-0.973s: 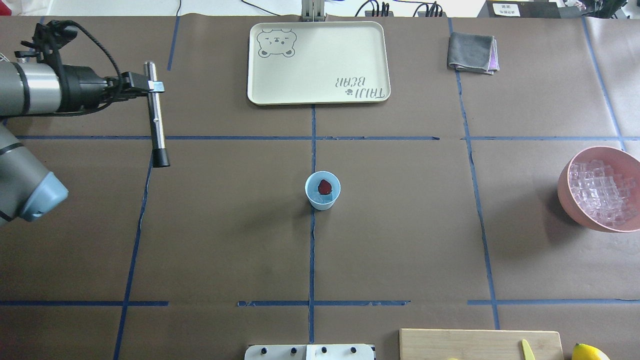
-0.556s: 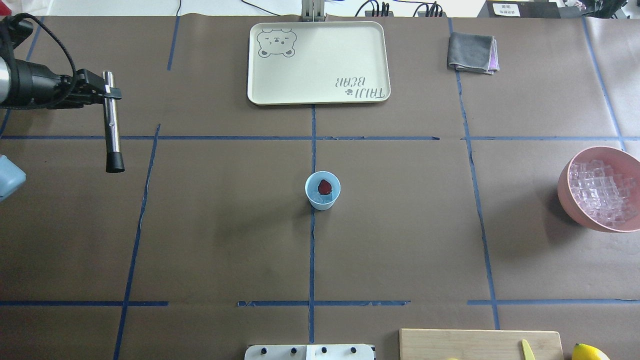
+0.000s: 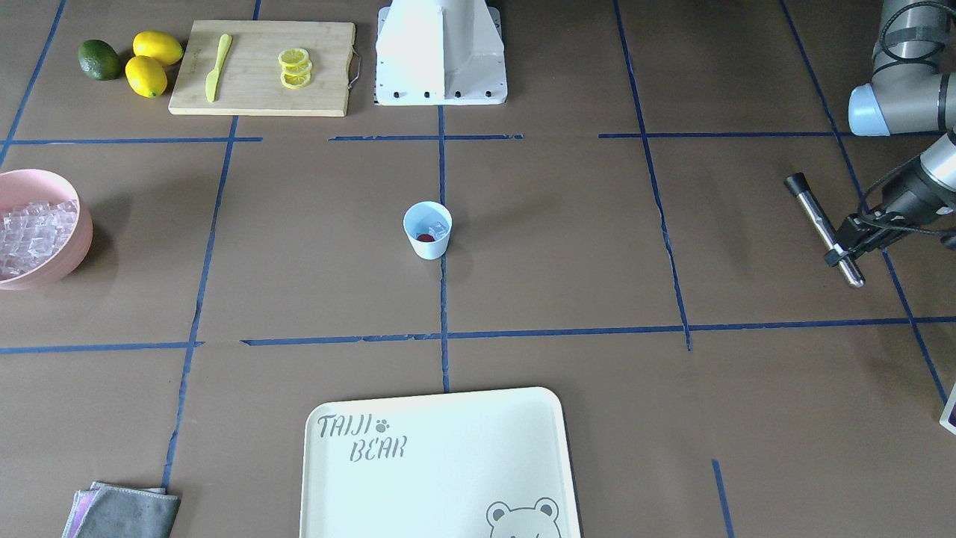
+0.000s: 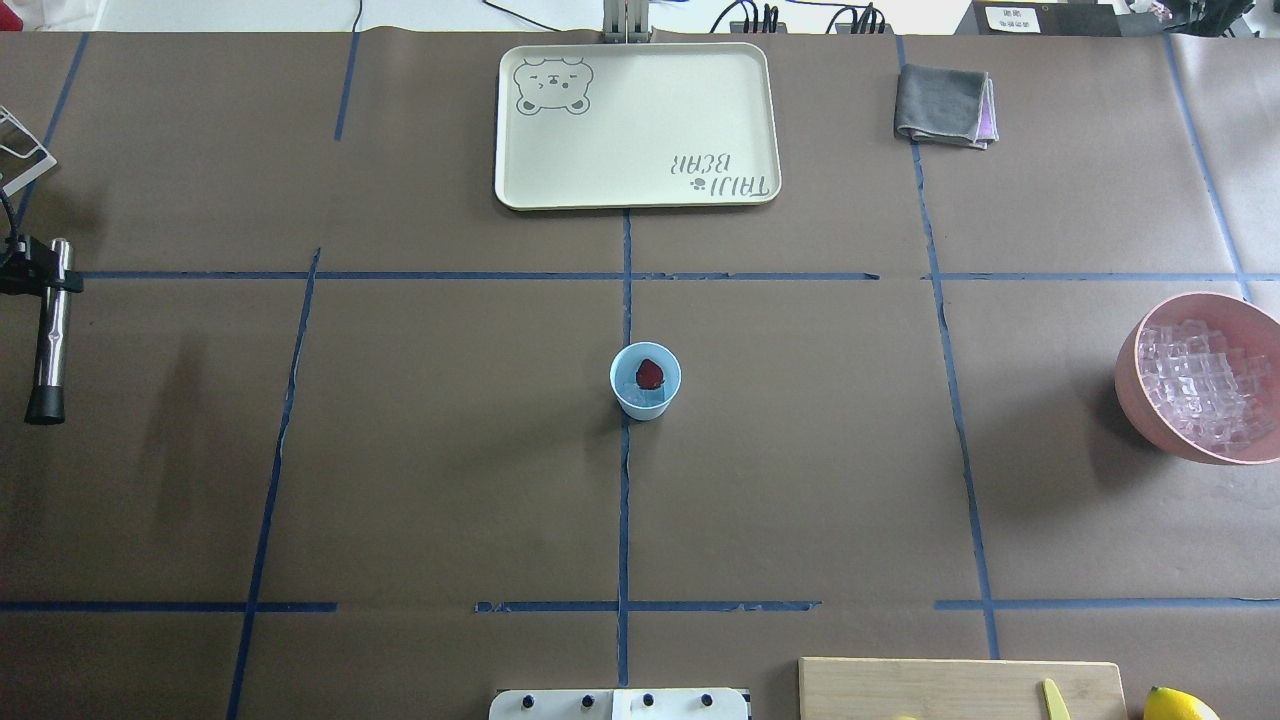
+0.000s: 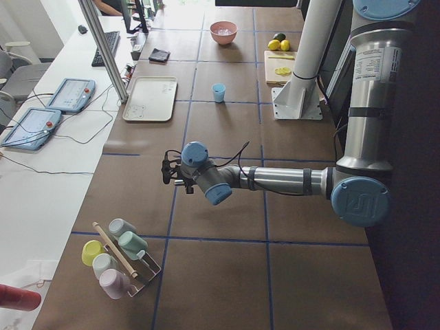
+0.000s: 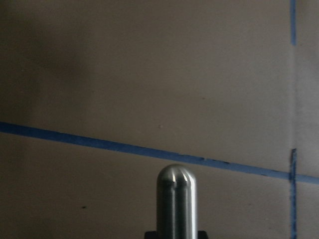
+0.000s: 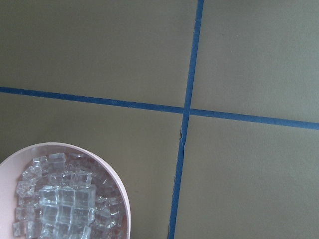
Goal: Mash ice and strawberries in cup
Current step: 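Lower the muddler onto the table and release it with the left gripper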
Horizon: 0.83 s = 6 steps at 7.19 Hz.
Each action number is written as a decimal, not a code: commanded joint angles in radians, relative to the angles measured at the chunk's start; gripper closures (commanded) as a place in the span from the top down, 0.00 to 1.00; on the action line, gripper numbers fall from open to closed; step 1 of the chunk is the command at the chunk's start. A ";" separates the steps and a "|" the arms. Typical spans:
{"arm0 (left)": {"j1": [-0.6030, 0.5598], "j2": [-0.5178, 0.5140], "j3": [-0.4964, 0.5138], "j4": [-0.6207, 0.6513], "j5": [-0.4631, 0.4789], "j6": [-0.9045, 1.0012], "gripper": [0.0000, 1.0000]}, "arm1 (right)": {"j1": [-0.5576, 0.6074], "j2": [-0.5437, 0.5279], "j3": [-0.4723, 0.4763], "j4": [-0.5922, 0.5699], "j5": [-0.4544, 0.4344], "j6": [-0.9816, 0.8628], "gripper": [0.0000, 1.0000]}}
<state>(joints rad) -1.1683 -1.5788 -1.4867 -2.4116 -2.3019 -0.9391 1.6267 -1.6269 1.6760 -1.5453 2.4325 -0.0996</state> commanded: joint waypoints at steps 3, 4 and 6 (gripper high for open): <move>0.009 0.063 0.011 0.121 0.084 0.250 0.00 | -0.001 0.001 -0.004 0.001 0.000 0.001 0.99; 0.010 0.065 0.013 0.121 0.135 0.250 0.00 | -0.001 0.001 -0.004 0.001 0.000 0.000 0.99; 0.010 0.062 0.037 0.120 0.145 0.250 0.00 | -0.001 0.001 -0.004 0.001 -0.001 0.000 0.99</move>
<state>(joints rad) -1.1587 -1.5170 -1.4589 -2.2918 -2.1662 -0.6898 1.6260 -1.6260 1.6721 -1.5447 2.4319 -0.0996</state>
